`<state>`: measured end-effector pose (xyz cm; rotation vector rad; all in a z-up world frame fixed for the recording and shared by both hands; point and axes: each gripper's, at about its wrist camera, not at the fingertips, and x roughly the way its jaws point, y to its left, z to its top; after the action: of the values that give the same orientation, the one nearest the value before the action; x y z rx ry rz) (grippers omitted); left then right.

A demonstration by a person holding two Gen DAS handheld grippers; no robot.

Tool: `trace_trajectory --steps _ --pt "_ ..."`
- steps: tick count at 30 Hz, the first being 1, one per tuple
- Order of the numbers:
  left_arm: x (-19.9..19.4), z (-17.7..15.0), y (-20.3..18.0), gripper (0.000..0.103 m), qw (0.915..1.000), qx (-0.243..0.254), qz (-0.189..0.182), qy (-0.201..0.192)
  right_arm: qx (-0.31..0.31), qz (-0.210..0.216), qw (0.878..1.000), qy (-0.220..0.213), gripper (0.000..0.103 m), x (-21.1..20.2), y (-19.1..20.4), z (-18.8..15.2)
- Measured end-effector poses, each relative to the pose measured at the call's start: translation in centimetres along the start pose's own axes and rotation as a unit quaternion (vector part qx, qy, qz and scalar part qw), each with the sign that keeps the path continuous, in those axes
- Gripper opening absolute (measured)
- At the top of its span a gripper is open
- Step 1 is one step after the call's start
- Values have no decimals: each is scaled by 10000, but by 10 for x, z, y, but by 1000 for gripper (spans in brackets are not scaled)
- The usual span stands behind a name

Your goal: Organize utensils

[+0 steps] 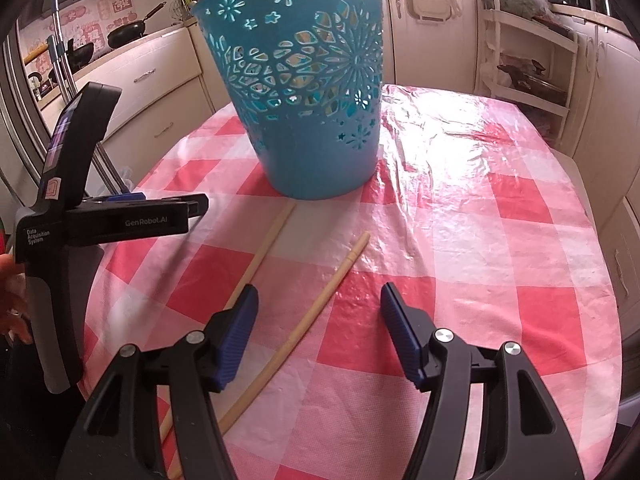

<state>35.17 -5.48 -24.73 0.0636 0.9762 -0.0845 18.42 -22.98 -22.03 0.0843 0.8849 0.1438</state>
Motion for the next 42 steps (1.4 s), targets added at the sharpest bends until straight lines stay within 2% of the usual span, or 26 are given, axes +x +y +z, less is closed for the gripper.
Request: trace_trajectory --steps 8,10,13,26,29,33,34,36,38,42 --pt "0 0 0 96 10000 -2 -2 2 -397 -128 9990 141 61 -3 15 -8" --pt "0 0 0 96 10000 3 5 3 -471 -243 9985 131 52 -3 16 -9" --pt "0 0 -1 96 10000 11 10 4 -468 -315 9983 163 46 -2 13 -6" --pt "1 1 -1 96 10000 9 3 4 -410 -391 9978 358 46 3 13 3" --pt "0 -1 -1 96 10000 17 -8 12 -484 -477 9969 393 38 3 13 3" --pt "-2 -4 -6 96 9999 -15 23 130 -421 -472 9966 527 17 2 2 7" --pt "-3 -5 -7 96 9998 28 6 182 -407 -452 9965 565 14 2 -1 8" --pt "-8 -7 -10 95 9992 114 -75 364 -404 -420 9964 615 11 1 -5 9" --pt "-24 -14 -17 89 9994 149 -266 182 -362 -385 9967 622 10 -1 -10 8" --pt "-49 -28 -45 88 9965 479 -677 136 -243 -315 9975 584 9 -3 -16 5"
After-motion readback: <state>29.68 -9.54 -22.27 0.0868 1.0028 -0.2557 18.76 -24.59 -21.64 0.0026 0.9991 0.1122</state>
